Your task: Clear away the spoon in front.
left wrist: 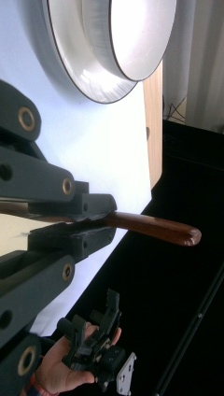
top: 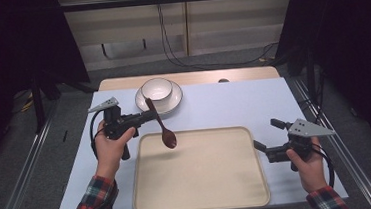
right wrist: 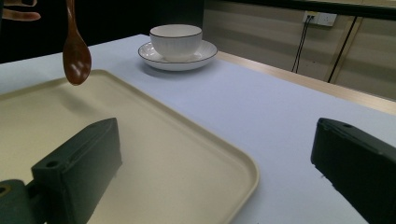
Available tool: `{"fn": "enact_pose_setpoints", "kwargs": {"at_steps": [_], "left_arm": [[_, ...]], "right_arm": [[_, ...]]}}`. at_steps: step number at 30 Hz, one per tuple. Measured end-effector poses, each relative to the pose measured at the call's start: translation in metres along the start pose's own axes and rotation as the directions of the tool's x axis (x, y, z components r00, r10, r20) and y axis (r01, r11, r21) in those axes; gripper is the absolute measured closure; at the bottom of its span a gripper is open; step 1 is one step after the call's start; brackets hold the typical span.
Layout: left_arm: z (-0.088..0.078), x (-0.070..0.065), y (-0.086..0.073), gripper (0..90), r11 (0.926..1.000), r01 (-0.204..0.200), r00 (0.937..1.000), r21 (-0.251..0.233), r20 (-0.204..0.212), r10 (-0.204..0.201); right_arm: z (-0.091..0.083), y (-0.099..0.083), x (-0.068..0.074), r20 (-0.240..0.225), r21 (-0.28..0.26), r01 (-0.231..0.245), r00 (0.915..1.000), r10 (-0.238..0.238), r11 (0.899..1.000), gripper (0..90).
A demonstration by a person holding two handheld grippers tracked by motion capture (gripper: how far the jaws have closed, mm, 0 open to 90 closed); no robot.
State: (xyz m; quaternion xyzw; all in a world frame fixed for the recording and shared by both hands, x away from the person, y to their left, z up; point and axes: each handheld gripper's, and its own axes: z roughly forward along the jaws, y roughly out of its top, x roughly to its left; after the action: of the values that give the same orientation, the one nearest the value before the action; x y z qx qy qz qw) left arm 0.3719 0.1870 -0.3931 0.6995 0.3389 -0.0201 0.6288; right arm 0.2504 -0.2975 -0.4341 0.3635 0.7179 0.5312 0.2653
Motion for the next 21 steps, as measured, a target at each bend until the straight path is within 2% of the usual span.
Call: {"fn": "enact_pose_setpoints", "kwargs": {"at_steps": [2,9,21], "left_arm": [[0.000,-0.001,-0.001,84.8,1.0000,0.004,0.9999,0.003,0.014,-0.004],[-0.001,-0.003,-0.008,84.8,0.9996,0.020,0.9996,0.022,0.021,-0.020],[-0.004,-0.008,-0.016,84.8,0.9990,0.018,0.9987,0.040,0.047,-0.020]], "right_arm": [[0.000,0.000,0.000,0.000,0.001,0.000,1.0000,0.000,1.000,1.4],[0.000,0.000,0.000,0.001,-0.003,0.002,1.0000,-0.002,1.000,1.4],[0.000,0.000,0.000,0.001,0.004,0.004,1.0000,-0.004,1.000,1.4]]}}
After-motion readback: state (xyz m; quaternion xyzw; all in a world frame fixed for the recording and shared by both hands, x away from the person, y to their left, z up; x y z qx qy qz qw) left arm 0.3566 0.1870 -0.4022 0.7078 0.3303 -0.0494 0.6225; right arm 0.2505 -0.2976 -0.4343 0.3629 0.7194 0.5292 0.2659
